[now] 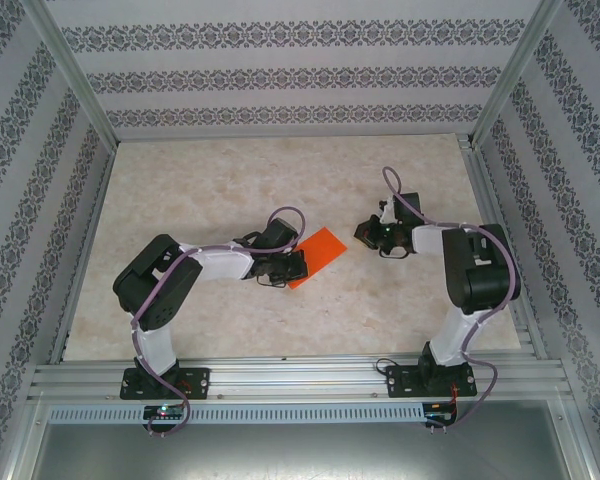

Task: Fold a paper plane with a square sheet of paper (pick it up from the middle)
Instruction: First fold the paper in half at the center of the table.

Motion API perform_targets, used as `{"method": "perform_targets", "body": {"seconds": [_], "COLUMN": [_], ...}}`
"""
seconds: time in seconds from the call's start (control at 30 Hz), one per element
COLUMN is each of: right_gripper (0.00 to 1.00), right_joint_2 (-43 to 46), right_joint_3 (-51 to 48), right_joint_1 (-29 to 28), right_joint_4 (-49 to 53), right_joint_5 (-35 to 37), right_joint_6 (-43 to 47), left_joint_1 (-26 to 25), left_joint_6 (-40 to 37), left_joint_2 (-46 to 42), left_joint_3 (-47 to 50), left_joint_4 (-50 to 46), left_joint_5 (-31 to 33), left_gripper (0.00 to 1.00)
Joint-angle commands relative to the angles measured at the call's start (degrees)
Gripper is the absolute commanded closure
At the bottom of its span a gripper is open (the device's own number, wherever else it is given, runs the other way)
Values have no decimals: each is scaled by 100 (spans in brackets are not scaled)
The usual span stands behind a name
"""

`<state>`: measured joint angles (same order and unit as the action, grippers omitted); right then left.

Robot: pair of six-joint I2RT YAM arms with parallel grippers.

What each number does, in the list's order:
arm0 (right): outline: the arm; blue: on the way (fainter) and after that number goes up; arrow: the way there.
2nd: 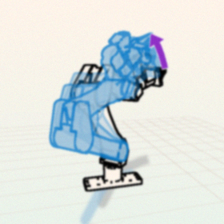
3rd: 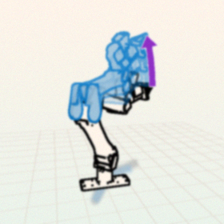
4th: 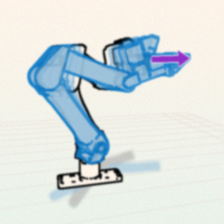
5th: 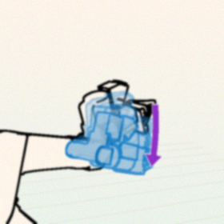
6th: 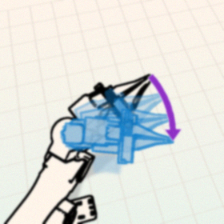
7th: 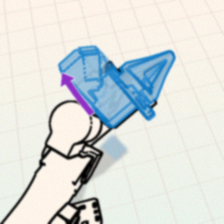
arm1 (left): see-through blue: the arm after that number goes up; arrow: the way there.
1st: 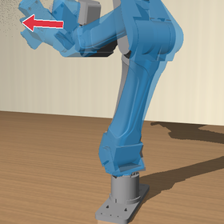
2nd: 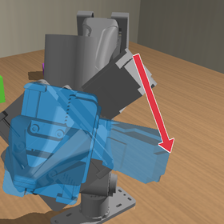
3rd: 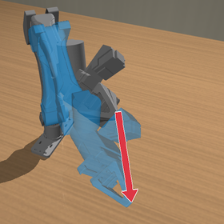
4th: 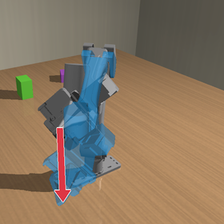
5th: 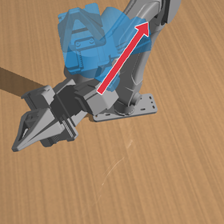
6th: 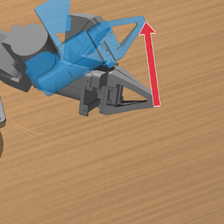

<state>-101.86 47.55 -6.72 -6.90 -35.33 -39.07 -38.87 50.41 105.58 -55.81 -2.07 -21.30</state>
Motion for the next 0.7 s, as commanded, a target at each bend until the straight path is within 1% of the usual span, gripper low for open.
{"method": "perform_targets", "body": {"seconds": [0.0, 0.13, 0.2, 0.3, 0.43, 0.67], "right_gripper": [100, 100, 100, 100, 100, 100], "right_joint_2": [360, 182, -4, -270, -428, -561], "right_joint_3": [-171, -178, -173, -169, -187, -220], "right_joint_1": [-467, -957, -1061, -1107, -1129, -1117], "right_joint_4": [-375, -365, -402, -541, -433, -295], "right_joint_5": [-111, -53, -28, -105, -29, 88], "right_joint_6": [-4, -56, -120, -223, -130, -14], "left_joint_1": [90, 90, 86, 89, 79, 25], "left_joint_6": [-344, -408, -414, -414, -341, -164], "left_joint_2": [85, 90, 94, 128, 212, 580], "left_joint_3": [-115, -235, -286, -377, -475, -782], "left_joint_4": [-627, -517, -400, -169, 179, 452], "left_joint_5": [72, -55, -159, -421, -727, -949], "left_gripper": [100, 100, 100, 100, 100, 100]}}
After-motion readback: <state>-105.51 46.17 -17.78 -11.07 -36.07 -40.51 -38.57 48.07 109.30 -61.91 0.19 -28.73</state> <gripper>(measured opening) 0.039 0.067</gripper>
